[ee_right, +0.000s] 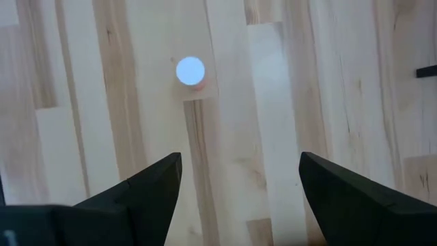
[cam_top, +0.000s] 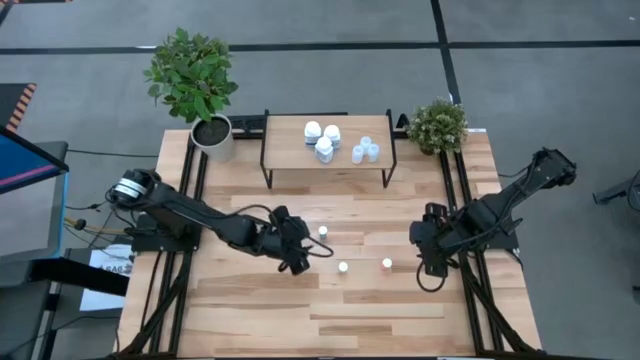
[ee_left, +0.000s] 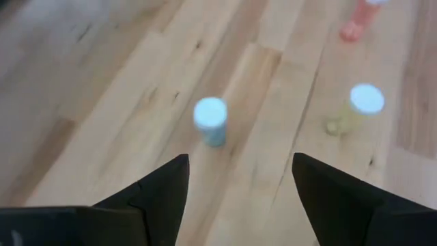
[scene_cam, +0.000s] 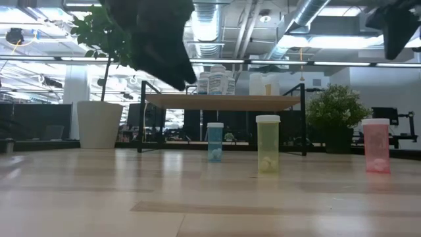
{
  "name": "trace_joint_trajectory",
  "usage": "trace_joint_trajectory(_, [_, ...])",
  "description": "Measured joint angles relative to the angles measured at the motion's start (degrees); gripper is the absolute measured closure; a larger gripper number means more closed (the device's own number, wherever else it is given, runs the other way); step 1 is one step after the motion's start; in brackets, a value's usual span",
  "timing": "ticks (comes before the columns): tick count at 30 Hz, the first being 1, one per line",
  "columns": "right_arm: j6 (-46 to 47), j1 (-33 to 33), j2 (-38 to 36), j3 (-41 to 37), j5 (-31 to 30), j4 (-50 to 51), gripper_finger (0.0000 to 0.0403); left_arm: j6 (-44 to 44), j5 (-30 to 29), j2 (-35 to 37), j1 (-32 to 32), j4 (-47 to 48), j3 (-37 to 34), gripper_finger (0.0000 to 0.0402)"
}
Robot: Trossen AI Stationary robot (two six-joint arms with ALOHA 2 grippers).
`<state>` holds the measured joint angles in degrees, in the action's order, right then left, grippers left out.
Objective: Pick and place medicine bottles onto shelf by color
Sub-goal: Put the pink pill bottle on the shelf
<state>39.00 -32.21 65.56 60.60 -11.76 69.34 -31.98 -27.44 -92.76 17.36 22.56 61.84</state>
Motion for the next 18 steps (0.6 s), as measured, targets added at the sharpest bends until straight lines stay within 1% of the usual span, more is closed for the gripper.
trace_joint_trajectory(4, [-0.46, -1.30, 0.96, 0.02, -0.08, -0.22, 0.0085, -0.40, -1.77, 0.29, 0.10, -3.23, 0.09, 0.0158])
trace_joint_trajectory(8, [-3.90, -3.44, 3.48, 0.04, -0.11, -2.39, 0.0085, 0.41, -1.72, 2.85, 0.14, -0.05, 0.11, 0.0169])
trace_joint_trajectory(13, [-6.51, -5.09, 9.53, 0.04, -0.02, -3.43, 0.0085, -0.29, -1.84, 4.37, 0.16, 2.40, 0.11, 0.0177])
trace_joint_trajectory(18, [-4.71, -4.71, 16.39, 0.02, 3.31, -3.64, 0.0085, -0.53, -1.83, 4.36, 0.12, 2.41, 0.13, 0.0178])
